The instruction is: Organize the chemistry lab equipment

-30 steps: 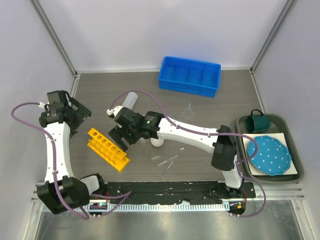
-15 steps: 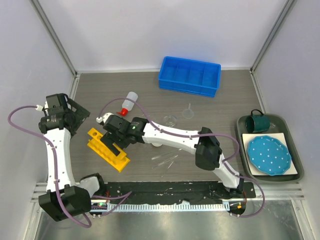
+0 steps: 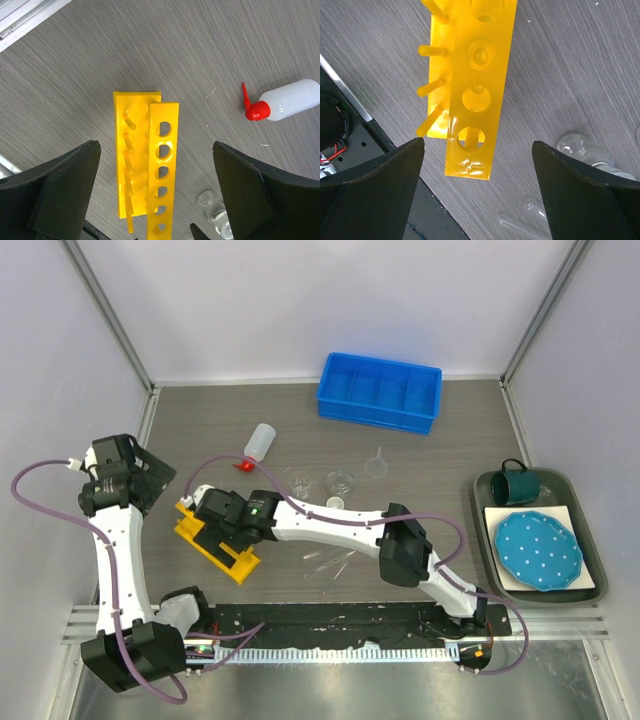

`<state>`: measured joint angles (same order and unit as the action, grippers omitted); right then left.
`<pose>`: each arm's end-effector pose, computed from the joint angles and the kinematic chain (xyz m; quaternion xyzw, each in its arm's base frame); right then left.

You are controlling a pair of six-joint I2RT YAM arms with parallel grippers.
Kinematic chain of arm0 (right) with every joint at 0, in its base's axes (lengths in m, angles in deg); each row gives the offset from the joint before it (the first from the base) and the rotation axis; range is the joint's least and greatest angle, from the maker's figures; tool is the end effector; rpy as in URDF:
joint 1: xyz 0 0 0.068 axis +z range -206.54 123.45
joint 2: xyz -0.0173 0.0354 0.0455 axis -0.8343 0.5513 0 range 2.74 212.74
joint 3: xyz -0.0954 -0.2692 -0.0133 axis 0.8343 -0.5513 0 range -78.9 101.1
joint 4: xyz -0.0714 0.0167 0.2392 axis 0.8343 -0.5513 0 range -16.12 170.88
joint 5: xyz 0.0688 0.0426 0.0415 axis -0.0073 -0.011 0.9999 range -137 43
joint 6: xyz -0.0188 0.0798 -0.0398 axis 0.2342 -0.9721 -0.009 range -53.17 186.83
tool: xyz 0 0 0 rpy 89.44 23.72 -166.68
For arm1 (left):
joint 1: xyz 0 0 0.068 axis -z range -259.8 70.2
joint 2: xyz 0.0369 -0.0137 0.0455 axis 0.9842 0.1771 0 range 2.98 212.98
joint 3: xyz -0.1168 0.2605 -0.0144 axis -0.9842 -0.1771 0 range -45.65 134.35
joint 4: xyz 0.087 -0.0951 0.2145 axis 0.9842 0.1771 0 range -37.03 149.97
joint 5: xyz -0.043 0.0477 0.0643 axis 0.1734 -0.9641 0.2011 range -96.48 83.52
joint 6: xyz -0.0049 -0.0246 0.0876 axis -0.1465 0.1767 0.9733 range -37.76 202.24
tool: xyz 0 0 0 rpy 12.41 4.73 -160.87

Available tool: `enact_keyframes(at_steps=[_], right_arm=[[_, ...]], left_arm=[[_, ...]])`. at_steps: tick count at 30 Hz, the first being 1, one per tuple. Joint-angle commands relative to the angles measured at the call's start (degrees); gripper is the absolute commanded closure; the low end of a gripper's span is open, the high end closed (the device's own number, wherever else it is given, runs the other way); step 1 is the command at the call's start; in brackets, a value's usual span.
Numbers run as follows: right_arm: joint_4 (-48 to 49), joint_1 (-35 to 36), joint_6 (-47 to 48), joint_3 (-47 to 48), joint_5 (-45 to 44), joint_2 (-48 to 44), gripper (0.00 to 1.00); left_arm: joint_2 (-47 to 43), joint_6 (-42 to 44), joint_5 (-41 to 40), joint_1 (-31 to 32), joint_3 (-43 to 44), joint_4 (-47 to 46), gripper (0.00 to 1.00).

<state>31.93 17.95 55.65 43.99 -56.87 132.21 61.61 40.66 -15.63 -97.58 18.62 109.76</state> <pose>0.1531 0.4993 0.2333 -0.4777 0.8234 0.1404 0.2723 0.1851 0.0730 0.3126 -0.4886 0.8036 0.0052 0.3399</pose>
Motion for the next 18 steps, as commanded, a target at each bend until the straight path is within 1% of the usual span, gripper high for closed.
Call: enact_keyframes(at_steps=[1,14,18], right_arm=[[-0.36,0.38,1.16,3.06,-0.77,1.66,0.06],[-1.06,0.38,3.53,7.53,-3.31,5.53,0.06],[-1.24,0.38,3.71,7.89,-3.05,6.76,0.09]], left_arm=[[-1.24,0.19,-1.05,-0.76,-0.11,-1.51,0.0],[-2.03,0.54,-1.31,-0.85,0.07,-1.6,0.0],[-1.85,0.63,-1.22,-0.76,-0.02,-1.69,0.0]])
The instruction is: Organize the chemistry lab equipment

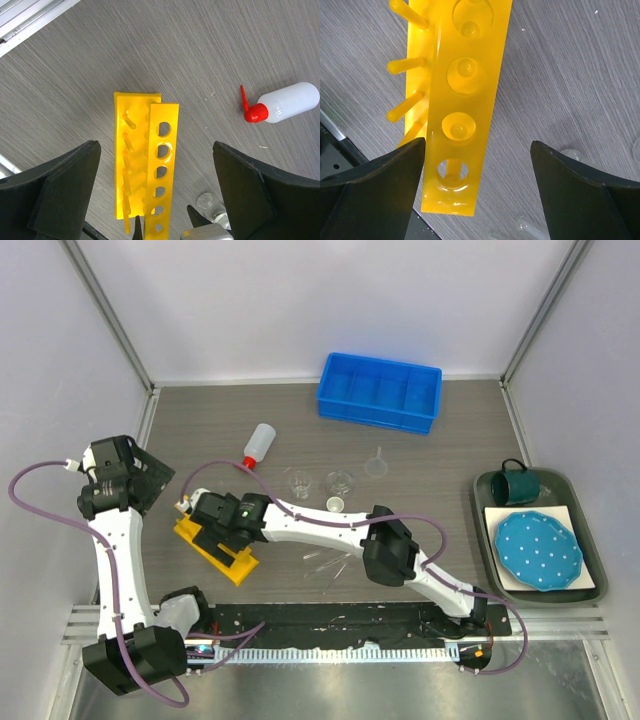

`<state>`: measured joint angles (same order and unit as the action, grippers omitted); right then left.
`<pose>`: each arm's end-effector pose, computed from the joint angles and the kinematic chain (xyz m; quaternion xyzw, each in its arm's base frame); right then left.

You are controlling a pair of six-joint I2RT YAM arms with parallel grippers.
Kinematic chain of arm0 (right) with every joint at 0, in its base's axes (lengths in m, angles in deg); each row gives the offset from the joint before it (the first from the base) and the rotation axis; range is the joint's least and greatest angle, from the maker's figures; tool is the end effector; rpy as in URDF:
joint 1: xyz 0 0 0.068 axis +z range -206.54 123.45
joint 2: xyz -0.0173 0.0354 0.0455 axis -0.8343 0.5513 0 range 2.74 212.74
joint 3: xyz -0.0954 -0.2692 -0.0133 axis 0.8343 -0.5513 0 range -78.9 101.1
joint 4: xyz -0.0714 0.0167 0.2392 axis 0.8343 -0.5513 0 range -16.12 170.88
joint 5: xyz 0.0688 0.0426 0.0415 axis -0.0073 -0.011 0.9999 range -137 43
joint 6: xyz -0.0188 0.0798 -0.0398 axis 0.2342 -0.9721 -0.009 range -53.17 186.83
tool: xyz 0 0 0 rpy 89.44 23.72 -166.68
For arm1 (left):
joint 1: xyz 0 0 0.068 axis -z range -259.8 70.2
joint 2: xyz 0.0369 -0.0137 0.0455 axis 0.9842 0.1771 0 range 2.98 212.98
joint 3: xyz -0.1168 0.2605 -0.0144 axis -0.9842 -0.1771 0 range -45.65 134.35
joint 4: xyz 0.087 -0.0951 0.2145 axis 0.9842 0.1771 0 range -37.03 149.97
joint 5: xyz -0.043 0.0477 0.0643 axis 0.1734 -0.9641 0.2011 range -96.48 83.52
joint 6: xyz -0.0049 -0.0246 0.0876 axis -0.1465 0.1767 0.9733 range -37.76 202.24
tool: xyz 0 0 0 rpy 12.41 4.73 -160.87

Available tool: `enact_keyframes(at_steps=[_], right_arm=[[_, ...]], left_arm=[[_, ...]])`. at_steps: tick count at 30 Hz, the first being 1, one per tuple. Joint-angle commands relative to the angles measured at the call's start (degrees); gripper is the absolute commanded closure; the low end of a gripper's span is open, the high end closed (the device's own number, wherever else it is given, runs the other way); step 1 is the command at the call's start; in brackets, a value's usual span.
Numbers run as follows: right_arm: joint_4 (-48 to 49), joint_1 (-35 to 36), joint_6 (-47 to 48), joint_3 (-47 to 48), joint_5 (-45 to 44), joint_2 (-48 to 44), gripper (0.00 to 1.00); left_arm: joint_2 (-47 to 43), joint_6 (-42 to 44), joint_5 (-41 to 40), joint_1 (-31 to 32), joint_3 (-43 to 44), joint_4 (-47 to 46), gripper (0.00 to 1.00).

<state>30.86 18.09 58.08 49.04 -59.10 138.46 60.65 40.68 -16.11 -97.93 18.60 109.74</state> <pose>0.1595 0.5157 0.2050 -0.4950 0.8177 0.1078 0.2733 0.1812 0.0737 0.3156 -0.4911 0.7984 0.0084 0.3482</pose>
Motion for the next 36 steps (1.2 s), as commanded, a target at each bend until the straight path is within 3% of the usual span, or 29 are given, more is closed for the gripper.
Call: enact_keyframes(at_steps=[1,9,15,20,36], right_arm=[[-0.17,0.25,1.37,2.93,-0.82,0.86,0.11],[-0.08,0.25,1.99,3.37,-0.38,2.62,0.26],[-0.87,0.25,2.07,4.07,-0.21,3.41,0.71],[-1.57,0.25,1.99,4.16,-0.56,3.32,0.99],[-3.06,0.08,0.32,9.52,-6.88,-2.65,0.99]], left_arm=[[-0.98,0.6,-0.66,-0.41,0.0,-1.75,0.0],[-1.24,0.6,-0.66,-0.41,0.0,-1.58,0.0],[-1.16,0.6,-0.57,-0.41,0.09,-1.58,0.0],[-1.15,0.6,-0.39,-0.41,0.0,-1.67,0.0],[-2.65,1.04,-3.03,-0.41,1.67,-0.35,0.0]])
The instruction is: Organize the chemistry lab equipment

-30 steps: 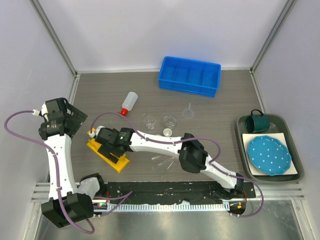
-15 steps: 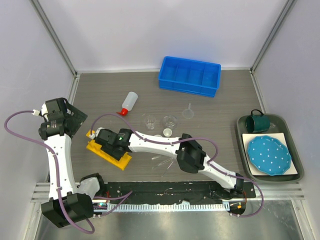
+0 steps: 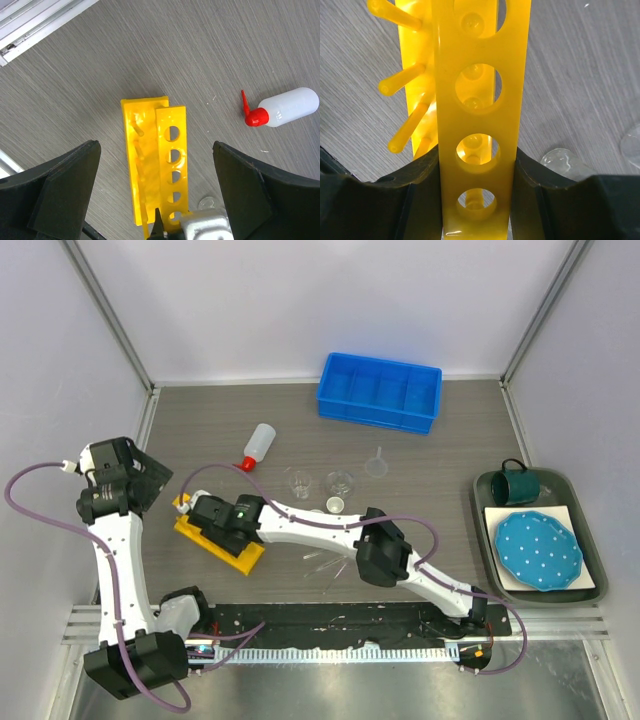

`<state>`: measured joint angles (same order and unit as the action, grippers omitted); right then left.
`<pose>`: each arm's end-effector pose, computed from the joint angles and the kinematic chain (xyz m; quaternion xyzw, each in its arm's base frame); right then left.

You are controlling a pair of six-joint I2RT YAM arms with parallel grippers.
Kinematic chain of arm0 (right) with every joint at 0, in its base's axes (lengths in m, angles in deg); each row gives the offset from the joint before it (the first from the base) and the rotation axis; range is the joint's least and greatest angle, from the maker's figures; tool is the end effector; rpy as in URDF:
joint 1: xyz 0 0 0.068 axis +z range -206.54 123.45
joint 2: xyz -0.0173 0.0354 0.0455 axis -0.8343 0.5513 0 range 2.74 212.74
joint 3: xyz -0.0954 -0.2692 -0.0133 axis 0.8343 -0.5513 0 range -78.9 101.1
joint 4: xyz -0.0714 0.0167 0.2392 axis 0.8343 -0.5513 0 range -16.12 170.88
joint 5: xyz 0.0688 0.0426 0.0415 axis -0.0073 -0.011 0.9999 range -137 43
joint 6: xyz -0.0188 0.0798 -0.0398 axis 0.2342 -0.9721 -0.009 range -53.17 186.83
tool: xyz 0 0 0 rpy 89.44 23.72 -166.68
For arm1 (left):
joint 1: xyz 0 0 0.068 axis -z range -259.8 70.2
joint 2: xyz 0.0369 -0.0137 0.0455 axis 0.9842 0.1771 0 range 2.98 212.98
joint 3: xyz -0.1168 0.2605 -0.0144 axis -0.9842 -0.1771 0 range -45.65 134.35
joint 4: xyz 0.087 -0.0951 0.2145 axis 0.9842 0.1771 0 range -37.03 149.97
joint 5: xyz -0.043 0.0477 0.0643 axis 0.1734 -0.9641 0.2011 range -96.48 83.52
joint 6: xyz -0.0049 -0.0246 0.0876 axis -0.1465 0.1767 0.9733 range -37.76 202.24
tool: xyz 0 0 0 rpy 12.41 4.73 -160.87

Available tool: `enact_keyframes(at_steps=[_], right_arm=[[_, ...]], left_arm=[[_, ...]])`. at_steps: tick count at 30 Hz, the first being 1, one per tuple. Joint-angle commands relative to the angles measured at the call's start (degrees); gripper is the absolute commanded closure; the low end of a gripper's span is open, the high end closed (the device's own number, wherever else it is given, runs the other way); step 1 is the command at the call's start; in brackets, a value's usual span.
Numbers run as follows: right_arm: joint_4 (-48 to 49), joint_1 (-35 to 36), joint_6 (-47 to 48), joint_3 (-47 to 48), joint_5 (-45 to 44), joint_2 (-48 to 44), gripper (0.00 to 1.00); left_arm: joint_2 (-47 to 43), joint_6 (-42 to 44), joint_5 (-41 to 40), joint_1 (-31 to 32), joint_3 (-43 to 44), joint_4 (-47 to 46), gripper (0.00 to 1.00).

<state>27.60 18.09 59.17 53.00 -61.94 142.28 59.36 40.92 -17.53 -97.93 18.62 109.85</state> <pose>0.1645 0.5192 0.1884 -0.5023 0.8185 0.0690 0.2702 0.1758 0.0740 0.3197 -0.4916 0.7929 0.0182 0.3597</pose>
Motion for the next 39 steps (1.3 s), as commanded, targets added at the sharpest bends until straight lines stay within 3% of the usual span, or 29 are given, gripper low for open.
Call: enact_keyframes(at_steps=[1,10,21,27,32,39], right_arm=[[-0.16,-0.18,-0.86,7.13,-4.39,-6.57,0.99],[-3.06,-4.66,-1.83,12.77,-7.29,-9.38,0.99],[-0.69,-23.55,-5.17,2.32,-13.79,-24.13,0.99],[2.73,-36.82,-7.01,-14.25,-15.3,-35.56,0.99],[5.02,-48.06,-9.3,-27.02,-14.07,-46.26,0.99],[6.52,-51.52,-14.48,-45.99,-12.4,-55.86,0.99]], left_arm=[[-1.45,0.8,-1.61,-0.41,1.65,-0.46,0.0],[-2.76,0.63,-3.37,-0.5,2.0,0.24,0.0],[-4.0,-1.3,0.23,-0.5,-0.81,-1.59,0.0],[-4.61,-0.52,4.63,0.11,-5.2,-4.93,0.02],[-4.26,0.89,4.9,5.02,-4.77,-6.61,0.03],[-0.22,3.96,2.79,14.08,-0.29,-6.78,0.03]])
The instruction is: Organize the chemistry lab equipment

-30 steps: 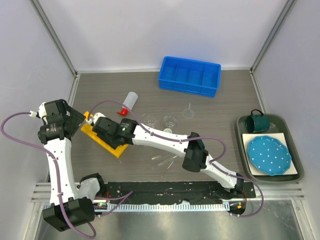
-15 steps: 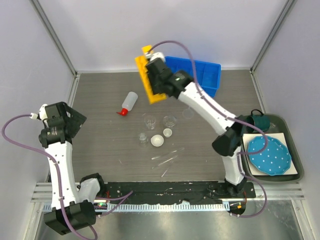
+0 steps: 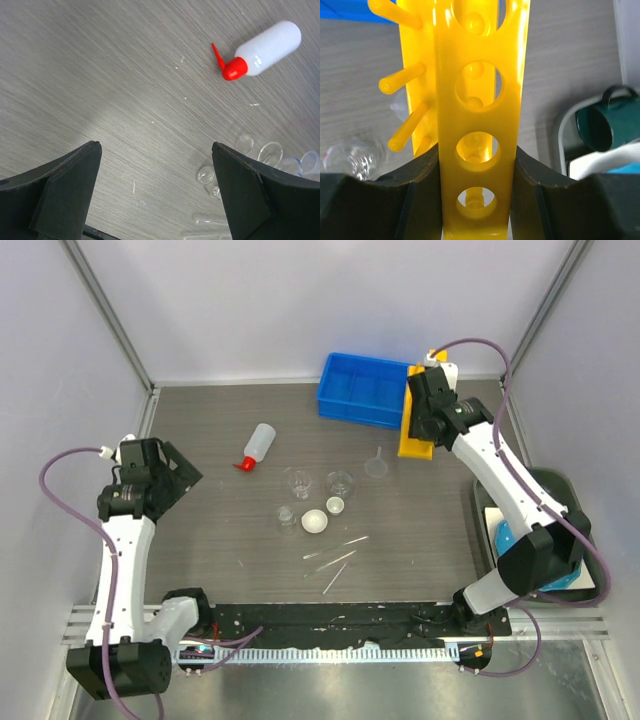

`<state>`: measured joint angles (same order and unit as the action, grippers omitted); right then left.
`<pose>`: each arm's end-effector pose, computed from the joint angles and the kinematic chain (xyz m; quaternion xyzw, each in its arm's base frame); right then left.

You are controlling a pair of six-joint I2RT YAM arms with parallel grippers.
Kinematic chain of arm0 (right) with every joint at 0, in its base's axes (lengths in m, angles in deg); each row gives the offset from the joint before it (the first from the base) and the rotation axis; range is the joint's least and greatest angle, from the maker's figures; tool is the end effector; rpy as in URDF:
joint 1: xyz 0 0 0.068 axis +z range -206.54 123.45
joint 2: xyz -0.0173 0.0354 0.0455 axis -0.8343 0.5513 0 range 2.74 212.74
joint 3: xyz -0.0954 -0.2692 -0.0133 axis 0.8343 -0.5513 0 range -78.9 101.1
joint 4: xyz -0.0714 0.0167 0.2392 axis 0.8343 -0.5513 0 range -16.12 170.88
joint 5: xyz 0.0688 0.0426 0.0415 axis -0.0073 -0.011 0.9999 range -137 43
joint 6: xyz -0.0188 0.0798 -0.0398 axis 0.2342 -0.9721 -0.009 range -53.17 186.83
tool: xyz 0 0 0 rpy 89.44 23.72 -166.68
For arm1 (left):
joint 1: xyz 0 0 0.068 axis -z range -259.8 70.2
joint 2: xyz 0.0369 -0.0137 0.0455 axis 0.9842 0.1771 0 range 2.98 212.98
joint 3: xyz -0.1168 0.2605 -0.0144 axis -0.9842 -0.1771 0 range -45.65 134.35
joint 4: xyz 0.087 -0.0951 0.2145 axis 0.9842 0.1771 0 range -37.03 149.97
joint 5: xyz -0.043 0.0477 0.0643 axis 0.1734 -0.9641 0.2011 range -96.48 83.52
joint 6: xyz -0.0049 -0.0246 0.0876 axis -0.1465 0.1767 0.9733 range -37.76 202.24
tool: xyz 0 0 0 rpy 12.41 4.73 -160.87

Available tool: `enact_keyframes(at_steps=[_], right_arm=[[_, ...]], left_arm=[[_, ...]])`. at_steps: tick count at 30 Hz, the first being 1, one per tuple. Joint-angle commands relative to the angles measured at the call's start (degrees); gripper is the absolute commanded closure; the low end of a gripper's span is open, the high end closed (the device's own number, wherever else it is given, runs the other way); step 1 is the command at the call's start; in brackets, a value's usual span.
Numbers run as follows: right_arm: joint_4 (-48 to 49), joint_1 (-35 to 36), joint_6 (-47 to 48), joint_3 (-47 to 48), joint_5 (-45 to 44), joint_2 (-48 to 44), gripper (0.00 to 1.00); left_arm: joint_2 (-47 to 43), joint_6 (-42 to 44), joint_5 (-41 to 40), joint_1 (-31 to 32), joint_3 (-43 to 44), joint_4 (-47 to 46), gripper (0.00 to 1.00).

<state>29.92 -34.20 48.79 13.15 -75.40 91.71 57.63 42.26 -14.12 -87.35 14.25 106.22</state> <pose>0.3312 0.0941 0.3552 0.0541 0.9074 -0.0946 0.4060 0.1866 0.0357 0.3058 -0.3973 0.8429 -0.0401 0.3607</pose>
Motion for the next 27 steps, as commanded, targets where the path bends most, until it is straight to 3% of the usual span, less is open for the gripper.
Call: enact_keyframes(at_steps=[1,10,27], right_arm=[[4.55,0.68,-5.24,-7.75,1.24,-5.91,0.99],[5.78,0.33,-8.5,-23.92,6.16,-12.14,0.99],[17.55,-6.09,-10.61,-39.4,8.89,-11.19,0.99]], left_arm=[[2.64,2.98,-0.88,5.6,4.43,-3.07,0.04],[7.57,7.9,-3.7,16.33,7.42,-2.72,0.04],[9.16,10.81,-3.87,19.86,7.43,-3.51,0.03]])
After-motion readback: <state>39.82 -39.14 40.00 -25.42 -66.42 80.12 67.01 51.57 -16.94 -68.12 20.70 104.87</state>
